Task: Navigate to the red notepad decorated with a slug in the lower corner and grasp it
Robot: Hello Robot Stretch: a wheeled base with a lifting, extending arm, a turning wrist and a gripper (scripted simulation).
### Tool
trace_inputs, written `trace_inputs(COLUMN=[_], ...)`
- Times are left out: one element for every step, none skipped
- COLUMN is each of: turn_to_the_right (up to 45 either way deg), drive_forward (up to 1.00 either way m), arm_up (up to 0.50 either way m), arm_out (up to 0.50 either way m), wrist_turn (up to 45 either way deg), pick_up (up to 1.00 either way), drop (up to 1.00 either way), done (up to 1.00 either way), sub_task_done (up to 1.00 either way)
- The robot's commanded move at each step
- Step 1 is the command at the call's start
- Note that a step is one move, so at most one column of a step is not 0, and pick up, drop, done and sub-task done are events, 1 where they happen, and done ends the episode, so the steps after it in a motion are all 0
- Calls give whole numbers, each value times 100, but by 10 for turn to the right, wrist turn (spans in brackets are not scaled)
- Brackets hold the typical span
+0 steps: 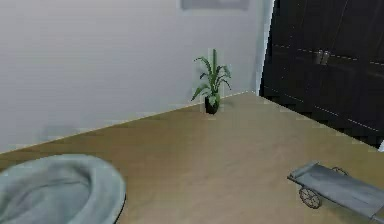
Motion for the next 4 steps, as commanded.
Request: trace_inputs(turn_to_the_right=[-450, -450, 0, 0], drive_forward=[0, 0, 100, 40], arm_up=[0, 0, 0, 0], arm_out=[0, 0, 0, 0], wrist_turn=[0, 0, 0, 0], pick_up=[0, 0, 0, 0], drop=[0, 0, 0, 0], done=[0, 0, 0, 0], sub_task_done=[0, 0, 0, 0])
